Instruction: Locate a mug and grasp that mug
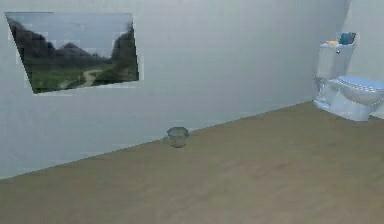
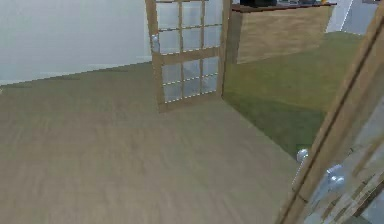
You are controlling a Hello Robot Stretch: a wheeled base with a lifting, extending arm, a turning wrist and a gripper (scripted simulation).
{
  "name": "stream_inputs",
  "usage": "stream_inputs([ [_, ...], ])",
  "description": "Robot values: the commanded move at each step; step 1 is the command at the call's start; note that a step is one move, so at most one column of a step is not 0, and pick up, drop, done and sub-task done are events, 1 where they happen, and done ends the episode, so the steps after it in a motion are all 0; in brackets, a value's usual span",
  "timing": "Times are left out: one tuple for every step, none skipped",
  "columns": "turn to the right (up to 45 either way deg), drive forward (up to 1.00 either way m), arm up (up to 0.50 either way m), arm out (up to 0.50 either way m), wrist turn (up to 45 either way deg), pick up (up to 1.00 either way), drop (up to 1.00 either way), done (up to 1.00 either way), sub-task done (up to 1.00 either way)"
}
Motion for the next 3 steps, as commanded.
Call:
stream_inputs([
  [45.0, 0.00, 0.00, 0.00, 0.0, 0.00, 0.00, 0.00, 0.00],
  [15.0, 0.00, 0.00, 0.00, 0.0, 0.00, 0.00, 0.00, 0.00],
  [3.0, 0.00, 0.00, 0.00, 0.0, 0.00, 0.00, 0.00, 0.00],
])
